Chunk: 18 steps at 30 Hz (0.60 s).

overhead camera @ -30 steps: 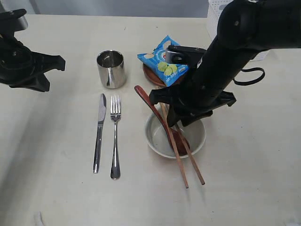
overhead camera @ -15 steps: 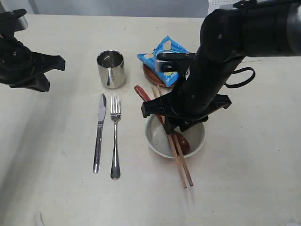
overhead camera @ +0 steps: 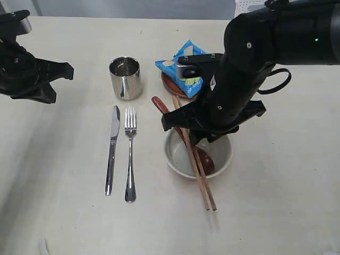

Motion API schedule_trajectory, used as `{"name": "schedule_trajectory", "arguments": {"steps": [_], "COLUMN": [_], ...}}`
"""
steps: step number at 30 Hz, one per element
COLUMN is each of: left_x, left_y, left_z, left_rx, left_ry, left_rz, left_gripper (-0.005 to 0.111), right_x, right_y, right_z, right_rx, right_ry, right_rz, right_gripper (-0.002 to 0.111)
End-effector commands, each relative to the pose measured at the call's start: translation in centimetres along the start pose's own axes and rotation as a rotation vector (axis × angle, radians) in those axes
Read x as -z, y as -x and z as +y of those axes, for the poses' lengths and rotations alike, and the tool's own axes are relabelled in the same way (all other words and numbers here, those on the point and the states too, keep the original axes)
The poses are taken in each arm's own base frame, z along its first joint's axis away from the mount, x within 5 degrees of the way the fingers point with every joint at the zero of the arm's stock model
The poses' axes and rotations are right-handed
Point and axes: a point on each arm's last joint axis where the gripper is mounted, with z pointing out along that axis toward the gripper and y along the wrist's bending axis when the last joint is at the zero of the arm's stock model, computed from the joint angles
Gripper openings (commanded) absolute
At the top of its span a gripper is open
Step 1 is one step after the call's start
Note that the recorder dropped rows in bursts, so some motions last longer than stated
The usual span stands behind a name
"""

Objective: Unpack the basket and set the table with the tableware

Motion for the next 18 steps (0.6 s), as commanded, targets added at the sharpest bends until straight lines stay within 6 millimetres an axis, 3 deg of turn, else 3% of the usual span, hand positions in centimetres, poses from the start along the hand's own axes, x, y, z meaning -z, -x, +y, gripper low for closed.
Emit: {"name": "schedule_trajectory", "arguments": {"steps": [1,6,9,11,13,14,15,18], "left_x": [-0.1,-0.1,-0.1,-0.1,-0.1,-0.1,-0.1,-0.1], "left_y": [-0.2,-0.2,-0.3,-0.3,-0.2,-0.2,-0.2,-0.2], "left_z": [-0.2,-0.2,-0.2,-0.2,-0.2,-0.2,-0.2,-0.2], "left_rx": [0.0,0.0,0.0,0.0,0.0,0.0,0.0,0.0], "left_ry": [-0.005,-0.005,-0.005,-0.005,-0.005,-0.005,-0.005,-0.005], "left_rz": [0.003,0.006,0.008,0.008,0.006,0.006,0.004,0.002], "left_gripper": [0.0,0.0,0.0,0.0,0.0,0.0,0.0,0.0], "right_x": [2.6,4.9,5.9,6.3,6.8,7.6,8.1,10.1], "right_y": [-0.2,-0.2,0.3,1.0,2.0,2.7,3.2,7.1], "right_z": [0.1,-0.6,-2.6,-5.1,-8.3,-10.5,-11.4,-14.0], "right_rx": [0.022,0.063,0.04,-0.007,-0.057,-0.088,-0.126,-0.201], "right_ry": [0.024,-0.038,-0.151,-0.209,-0.266,-0.296,-0.291,-0.265], "right_rz": [-0.084,-0.18,-0.24,-0.257,-0.303,-0.343,-0.378,-0.514], "right_gripper": [0.034,0.034,0.034,0.033,0.018,0.0,0.0,0.0]}}
